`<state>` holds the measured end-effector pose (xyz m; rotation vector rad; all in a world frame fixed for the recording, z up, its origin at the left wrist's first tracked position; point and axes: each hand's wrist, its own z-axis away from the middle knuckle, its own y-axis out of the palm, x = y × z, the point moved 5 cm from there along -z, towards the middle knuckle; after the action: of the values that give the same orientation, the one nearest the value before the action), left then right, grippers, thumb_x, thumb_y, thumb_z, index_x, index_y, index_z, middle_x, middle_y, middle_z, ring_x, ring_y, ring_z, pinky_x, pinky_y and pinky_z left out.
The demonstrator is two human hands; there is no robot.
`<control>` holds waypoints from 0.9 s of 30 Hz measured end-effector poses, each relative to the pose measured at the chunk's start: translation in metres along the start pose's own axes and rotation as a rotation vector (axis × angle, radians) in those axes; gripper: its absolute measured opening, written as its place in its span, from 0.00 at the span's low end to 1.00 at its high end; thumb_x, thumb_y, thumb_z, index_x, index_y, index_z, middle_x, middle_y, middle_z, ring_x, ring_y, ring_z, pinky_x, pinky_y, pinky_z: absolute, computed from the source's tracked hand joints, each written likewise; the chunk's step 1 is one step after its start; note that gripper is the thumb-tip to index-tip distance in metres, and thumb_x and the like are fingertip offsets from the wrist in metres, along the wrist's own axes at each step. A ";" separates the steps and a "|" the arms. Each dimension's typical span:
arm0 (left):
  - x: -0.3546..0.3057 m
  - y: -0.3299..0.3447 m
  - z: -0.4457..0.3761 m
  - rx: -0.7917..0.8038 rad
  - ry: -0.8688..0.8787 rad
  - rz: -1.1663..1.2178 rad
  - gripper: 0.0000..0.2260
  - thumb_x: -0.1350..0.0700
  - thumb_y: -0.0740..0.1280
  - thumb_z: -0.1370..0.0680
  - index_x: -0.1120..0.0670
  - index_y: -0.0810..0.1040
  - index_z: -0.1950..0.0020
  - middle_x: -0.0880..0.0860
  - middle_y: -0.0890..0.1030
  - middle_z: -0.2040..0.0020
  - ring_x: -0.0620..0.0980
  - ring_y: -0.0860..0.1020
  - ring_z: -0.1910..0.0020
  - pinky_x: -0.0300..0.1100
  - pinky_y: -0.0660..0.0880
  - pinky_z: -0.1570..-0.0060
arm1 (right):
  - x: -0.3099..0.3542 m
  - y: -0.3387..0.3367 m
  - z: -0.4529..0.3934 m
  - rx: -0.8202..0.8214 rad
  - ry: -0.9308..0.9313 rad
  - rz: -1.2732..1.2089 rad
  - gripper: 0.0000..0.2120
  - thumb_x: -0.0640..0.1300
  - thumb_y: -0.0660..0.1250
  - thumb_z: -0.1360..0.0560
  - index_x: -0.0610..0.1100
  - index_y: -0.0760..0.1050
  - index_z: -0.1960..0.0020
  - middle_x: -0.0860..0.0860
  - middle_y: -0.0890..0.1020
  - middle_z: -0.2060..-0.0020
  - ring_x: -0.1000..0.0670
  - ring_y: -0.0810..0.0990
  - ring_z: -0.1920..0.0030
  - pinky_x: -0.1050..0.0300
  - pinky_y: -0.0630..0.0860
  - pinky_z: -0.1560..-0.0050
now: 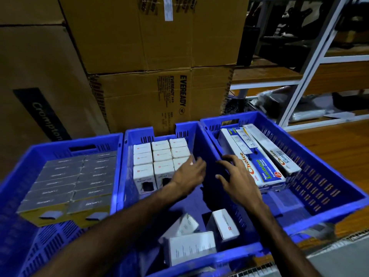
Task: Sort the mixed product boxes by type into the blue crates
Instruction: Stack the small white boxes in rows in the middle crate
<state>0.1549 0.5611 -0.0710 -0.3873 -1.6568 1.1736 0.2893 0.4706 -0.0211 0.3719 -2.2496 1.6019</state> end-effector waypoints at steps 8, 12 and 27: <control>-0.014 0.045 -0.040 0.318 -0.051 -0.186 0.22 0.52 0.59 0.15 0.54 0.69 0.21 0.59 0.72 0.23 0.68 0.63 0.22 0.75 0.47 0.25 | -0.002 0.002 -0.001 0.006 -0.028 -0.001 0.20 0.42 0.74 0.26 0.50 0.79 0.35 0.51 0.74 0.33 0.45 0.75 0.33 0.45 0.76 0.36; -0.007 0.032 -0.035 0.333 -0.139 -0.084 0.19 0.53 0.57 0.13 0.52 0.72 0.23 0.55 0.77 0.27 0.68 0.68 0.26 0.72 0.59 0.28 | -0.002 0.002 -0.001 -0.001 -0.025 0.010 0.20 0.40 0.74 0.27 0.50 0.80 0.36 0.50 0.75 0.33 0.45 0.75 0.34 0.44 0.77 0.37; 0.007 0.037 -0.053 0.419 0.102 -0.123 0.15 0.44 0.69 0.22 0.47 0.82 0.39 0.49 0.84 0.41 0.55 0.80 0.40 0.52 0.68 0.38 | -0.001 0.000 0.000 -0.028 -0.029 0.021 0.20 0.39 0.73 0.28 0.50 0.80 0.37 0.50 0.76 0.35 0.44 0.75 0.35 0.45 0.77 0.39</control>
<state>0.1878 0.6103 -0.0980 -0.0779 -1.2856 1.3442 0.2904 0.4701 -0.0213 0.3671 -2.3020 1.5838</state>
